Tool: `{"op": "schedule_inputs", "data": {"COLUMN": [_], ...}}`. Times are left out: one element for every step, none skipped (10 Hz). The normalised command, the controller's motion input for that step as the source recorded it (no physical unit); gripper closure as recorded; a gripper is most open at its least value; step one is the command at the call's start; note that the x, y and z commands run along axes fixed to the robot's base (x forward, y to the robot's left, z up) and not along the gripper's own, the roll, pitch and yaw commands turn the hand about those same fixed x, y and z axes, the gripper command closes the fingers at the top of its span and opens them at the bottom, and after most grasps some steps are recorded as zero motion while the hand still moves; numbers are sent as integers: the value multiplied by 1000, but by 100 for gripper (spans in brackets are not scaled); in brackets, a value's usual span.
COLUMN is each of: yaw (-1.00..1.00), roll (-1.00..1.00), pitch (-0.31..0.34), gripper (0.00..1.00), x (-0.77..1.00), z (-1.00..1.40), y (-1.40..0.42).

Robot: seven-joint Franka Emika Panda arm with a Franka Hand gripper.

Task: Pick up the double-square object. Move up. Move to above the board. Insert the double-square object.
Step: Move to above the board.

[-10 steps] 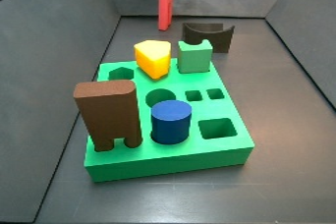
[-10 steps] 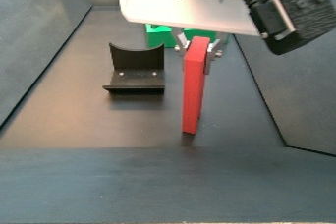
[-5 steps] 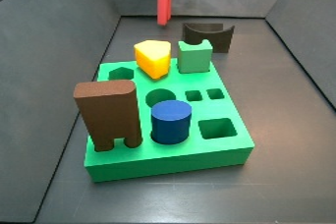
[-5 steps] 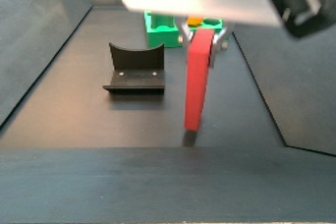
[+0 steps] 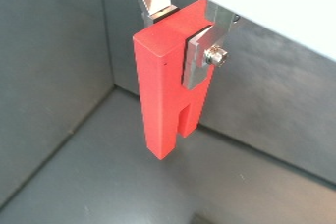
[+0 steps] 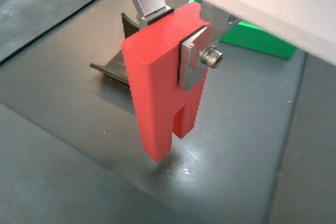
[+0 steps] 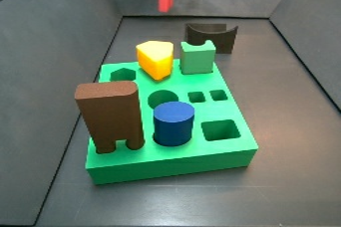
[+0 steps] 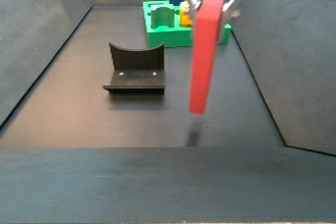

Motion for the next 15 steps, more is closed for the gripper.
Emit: {"op": "schedule_inputs", "data": {"yaw": [159,93,70,44,31,24,20,17,18,793,694,488,351,173,77], "roll": [175,132,114,89,78,66,57,51,50,-85,-58,-47,-56,-22,12], "pitch": [92,37,26,24,26,28,41,75,92,165,143,83,45,13,2], "gripper": [100,100,100,100,100,100,100,100,100,100,100,100,100,100,100], "x": [-303,-269,-252,-221,-193,-114,-64,-17,-2,89,89,86,85,85,82], "z": [1000,1000,1000,1000,966,724,543,311,200,79,81,84,84,84,88], "y": [-15,-13,-11,-9,-8,-5,-3,0,1,-1000,-1000,-1000,-1000,-1000,-1000]}}
